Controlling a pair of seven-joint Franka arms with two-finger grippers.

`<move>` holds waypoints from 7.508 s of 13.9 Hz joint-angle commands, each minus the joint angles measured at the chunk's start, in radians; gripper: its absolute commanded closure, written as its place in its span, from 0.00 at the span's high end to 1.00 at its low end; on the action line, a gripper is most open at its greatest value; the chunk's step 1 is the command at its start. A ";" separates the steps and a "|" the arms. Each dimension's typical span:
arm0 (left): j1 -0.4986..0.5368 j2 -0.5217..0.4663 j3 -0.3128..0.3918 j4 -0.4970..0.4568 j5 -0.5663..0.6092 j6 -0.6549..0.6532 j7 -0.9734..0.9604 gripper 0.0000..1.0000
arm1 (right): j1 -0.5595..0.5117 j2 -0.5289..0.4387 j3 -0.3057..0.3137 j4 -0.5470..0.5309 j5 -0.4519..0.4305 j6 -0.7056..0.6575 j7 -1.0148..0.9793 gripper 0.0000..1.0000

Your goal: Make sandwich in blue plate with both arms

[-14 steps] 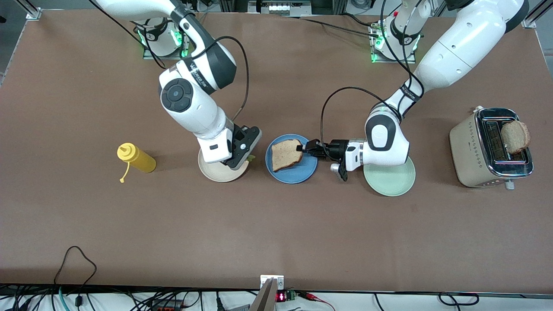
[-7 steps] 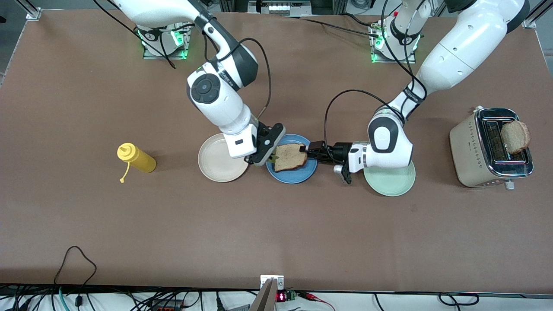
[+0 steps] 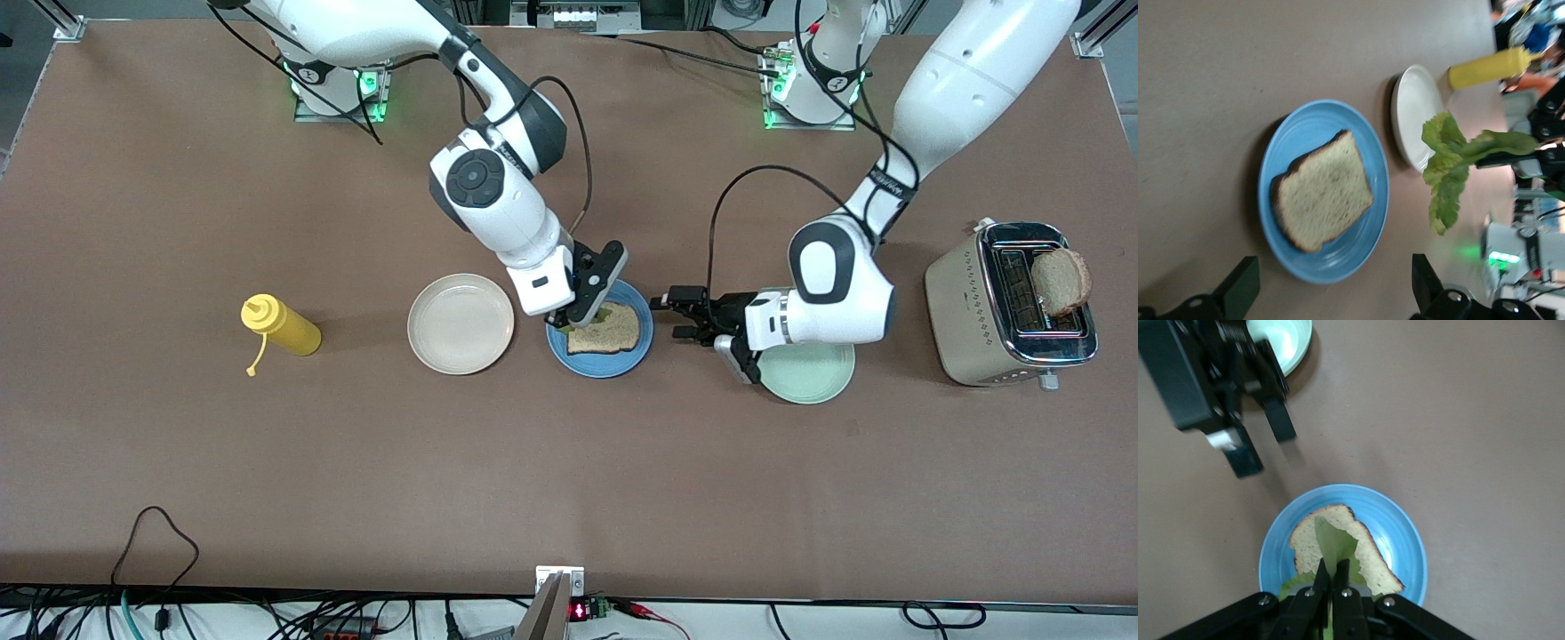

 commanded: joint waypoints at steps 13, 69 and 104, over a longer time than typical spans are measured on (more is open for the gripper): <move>0.031 -0.287 0.035 0.120 0.957 -0.418 -0.635 1.00 | 0.044 0.129 -0.008 0.032 -0.060 0.170 0.014 1.00; 0.078 -0.285 0.082 0.564 0.896 -0.791 -0.807 1.00 | -1.019 0.274 -0.143 -0.167 1.082 -0.981 -2.253 1.00; 0.087 -0.285 0.084 0.564 0.890 -0.790 -0.805 1.00 | -0.091 -0.180 -0.155 -0.109 -0.282 -0.344 -0.543 0.30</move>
